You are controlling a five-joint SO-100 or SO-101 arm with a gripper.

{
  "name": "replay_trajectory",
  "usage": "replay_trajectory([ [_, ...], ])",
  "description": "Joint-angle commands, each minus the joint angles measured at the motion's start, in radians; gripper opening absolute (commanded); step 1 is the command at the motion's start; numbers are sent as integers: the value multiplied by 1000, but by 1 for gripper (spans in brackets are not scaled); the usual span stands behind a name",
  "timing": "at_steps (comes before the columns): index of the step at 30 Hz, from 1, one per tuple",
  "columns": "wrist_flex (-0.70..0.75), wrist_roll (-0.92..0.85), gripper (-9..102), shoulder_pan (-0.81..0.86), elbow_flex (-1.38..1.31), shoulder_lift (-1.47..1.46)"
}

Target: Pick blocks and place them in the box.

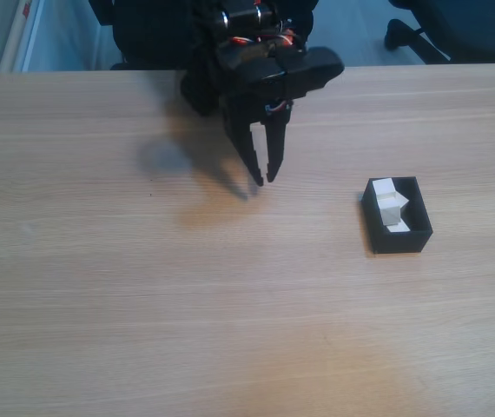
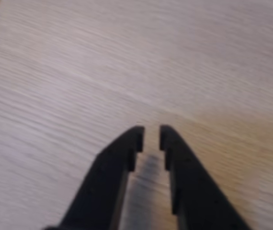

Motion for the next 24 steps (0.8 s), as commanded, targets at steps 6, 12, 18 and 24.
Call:
replay_trajectory([
  [6, 239, 61, 0, 97, 91, 29],
  [12, 379, 67, 0, 138, 114, 29],
  [18, 463, 89, 0, 124, 114, 31],
  [24, 462, 92, 0, 153, 114, 31],
])
